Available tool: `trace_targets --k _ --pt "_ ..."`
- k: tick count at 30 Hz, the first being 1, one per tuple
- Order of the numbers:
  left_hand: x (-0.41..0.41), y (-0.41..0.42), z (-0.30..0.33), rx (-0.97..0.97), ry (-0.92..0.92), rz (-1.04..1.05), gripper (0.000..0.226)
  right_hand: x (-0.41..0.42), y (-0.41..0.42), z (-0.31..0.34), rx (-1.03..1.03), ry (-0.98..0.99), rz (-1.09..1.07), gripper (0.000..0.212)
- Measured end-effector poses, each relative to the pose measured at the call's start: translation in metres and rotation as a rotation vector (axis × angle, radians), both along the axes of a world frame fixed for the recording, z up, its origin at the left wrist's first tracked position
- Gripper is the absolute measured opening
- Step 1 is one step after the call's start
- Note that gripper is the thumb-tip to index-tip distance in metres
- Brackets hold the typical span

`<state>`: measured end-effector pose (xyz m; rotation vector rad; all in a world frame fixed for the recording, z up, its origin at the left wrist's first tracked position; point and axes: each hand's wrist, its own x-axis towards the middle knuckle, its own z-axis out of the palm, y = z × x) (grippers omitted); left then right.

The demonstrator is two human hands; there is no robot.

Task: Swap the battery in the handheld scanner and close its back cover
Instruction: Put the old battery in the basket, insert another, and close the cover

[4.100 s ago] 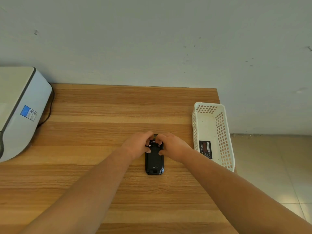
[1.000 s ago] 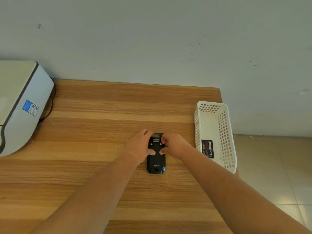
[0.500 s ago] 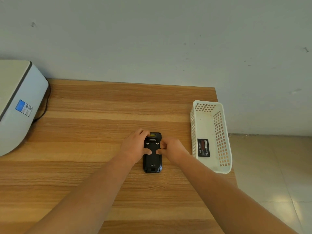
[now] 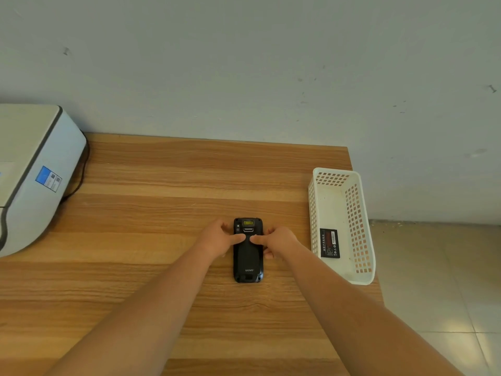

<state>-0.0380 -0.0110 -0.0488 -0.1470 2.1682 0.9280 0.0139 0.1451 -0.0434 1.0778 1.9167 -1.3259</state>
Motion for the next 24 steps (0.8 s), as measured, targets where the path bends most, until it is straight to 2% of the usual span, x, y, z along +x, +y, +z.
trace_targets --k 3,9,13,20,24 --pt "-0.003 0.007 -0.002 -0.002 -0.059 0.048 0.04 -0.006 -0.003 0.001 0.051 -0.03 0.063 0.03" --pt "-0.008 0.013 -0.008 -0.057 -0.052 0.009 0.034 -0.014 -0.005 -0.001 0.085 -0.084 0.072 0.03" --pt "-0.009 0.014 -0.007 -0.085 -0.045 0.015 0.034 -0.012 -0.007 -0.007 0.119 -0.061 0.071 0.036" --pt "0.002 0.008 -0.001 0.007 -0.031 0.054 0.041 0.003 -0.005 -0.008 0.067 0.043 -0.006 0.029" --pt "0.01 0.008 -0.005 0.055 -0.015 0.087 0.045 0.009 -0.006 -0.015 0.049 0.05 -0.047 0.033"
